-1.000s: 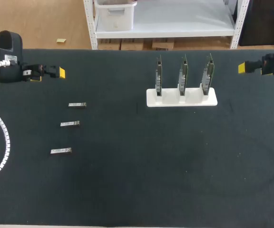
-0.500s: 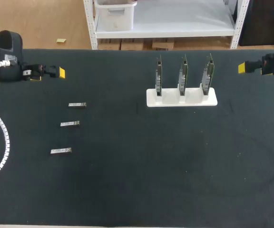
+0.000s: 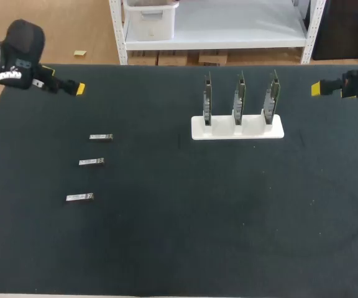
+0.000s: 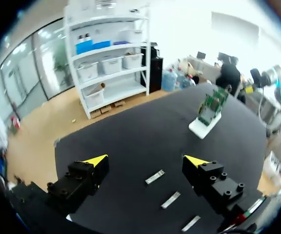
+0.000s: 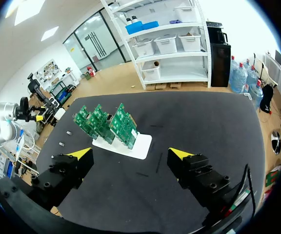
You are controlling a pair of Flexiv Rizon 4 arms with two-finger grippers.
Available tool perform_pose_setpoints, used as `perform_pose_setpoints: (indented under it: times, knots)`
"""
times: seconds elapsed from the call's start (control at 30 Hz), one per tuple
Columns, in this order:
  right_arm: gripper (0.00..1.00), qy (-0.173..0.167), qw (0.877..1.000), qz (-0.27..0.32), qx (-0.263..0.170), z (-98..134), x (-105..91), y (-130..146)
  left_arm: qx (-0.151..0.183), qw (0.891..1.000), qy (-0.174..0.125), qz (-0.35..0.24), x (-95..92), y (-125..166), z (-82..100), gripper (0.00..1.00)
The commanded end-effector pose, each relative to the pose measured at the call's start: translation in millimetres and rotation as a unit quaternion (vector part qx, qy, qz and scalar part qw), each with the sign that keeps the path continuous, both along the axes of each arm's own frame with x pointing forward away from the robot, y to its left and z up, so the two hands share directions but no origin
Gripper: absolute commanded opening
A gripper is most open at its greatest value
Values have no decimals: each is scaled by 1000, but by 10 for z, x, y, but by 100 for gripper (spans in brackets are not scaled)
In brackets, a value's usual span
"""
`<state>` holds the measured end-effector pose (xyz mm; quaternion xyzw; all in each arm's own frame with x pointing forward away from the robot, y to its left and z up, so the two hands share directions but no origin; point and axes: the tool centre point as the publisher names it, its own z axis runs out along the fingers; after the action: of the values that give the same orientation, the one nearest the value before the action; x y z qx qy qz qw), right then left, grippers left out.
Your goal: Pick up the optical module with the left hand, and insert it into the network port with the right hand.
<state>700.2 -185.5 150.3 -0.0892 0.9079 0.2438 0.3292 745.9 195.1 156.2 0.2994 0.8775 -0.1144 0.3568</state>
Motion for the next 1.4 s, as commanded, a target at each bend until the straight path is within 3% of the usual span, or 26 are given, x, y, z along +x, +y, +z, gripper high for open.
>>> perform_pose_setpoints:
  times: [0.03,0.27,0.33,0.43,0.5,0.87,1.03,1.4]
  knots:
    - [100,0,1000,-2,-1,1,-5,6,171,973,-9,-153,175,-35,-115,100]
    - [100,0,1000,-2,-1,1,-5,6,265,931,12,-250,198,-52,-466,100]
    - [100,0,1000,-2,-1,1,-5,6,269,923,23,-276,197,-64,-550,100]
    - [100,0,1000,-2,-1,1,-5,6,308,898,27,-314,187,-67,-706,100]
    - [100,0,1000,-2,-1,1,-5,6,320,884,32,-340,177,-70,-784,100]
    - [100,0,1000,-2,-1,1,-5,6,361,835,70,-409,162,-70,-1097,100]
    - [100,0,1000,-2,-1,1,-5,6,362,827,90,-421,125,-96,-1237,100]
    - [100,0,1000,-2,-1,1,-5,6,338,839,149,-400,108,-152,-1456,100]
